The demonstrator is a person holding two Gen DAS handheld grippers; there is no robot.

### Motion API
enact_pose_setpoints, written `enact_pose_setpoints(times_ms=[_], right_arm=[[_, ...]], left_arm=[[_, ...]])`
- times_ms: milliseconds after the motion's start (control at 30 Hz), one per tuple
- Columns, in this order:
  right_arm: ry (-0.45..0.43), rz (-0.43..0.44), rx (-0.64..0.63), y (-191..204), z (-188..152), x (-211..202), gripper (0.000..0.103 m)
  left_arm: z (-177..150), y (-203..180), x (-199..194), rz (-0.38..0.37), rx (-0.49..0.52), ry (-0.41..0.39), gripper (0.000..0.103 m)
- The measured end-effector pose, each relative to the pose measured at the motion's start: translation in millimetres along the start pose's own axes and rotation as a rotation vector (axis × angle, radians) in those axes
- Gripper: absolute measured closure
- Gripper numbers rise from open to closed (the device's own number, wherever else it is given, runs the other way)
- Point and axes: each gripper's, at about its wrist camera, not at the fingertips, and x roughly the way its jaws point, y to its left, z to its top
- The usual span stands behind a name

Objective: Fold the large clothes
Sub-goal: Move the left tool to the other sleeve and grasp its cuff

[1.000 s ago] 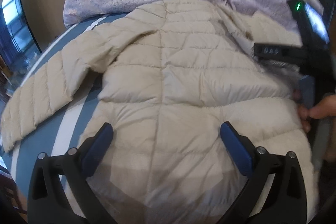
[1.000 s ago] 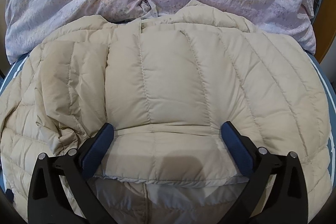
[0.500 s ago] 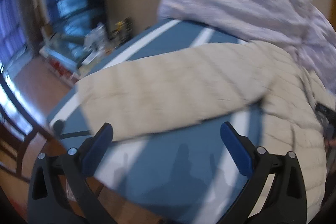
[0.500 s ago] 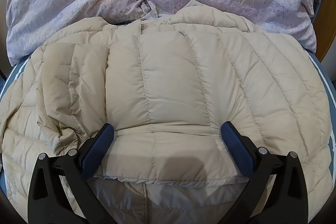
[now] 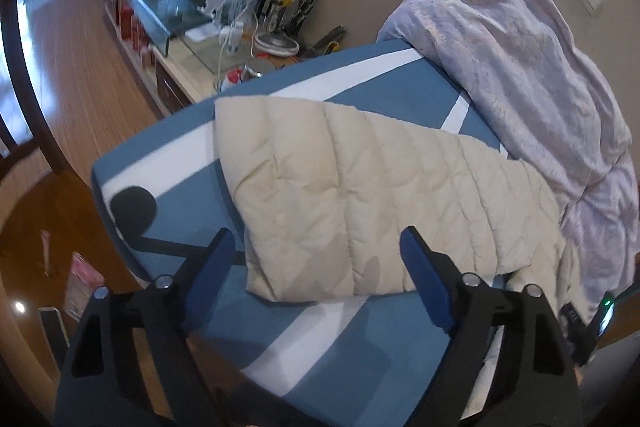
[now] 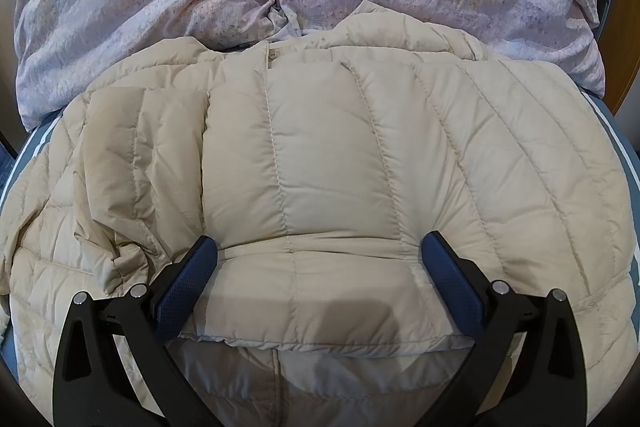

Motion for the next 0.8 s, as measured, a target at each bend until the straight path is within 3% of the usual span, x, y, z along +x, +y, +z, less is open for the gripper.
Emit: enact_pose_setpoints(times_ms=[267, 367, 533, 800], right_arm=[[-0.002, 0.006, 0.003, -1, -1, 1, 0.001], [-0.003, 0.009, 0.005, -1, -1, 0, 0.001], [-0.006, 0.013, 0.01, -2, -1, 0, 0.001], [-0.006, 0.014, 0.01, -2, -1, -1, 0.001]], left_arm=[[2, 0, 10, -0.003, -0.039, 0.006, 0.025], [4, 0, 11, 0.012, -0.046, -0.003, 0.036], [7, 5, 15, 0.008, -0.073, -0.002, 0.074], [11, 6, 18, -0.025, -0.085, 0.01, 0.098]])
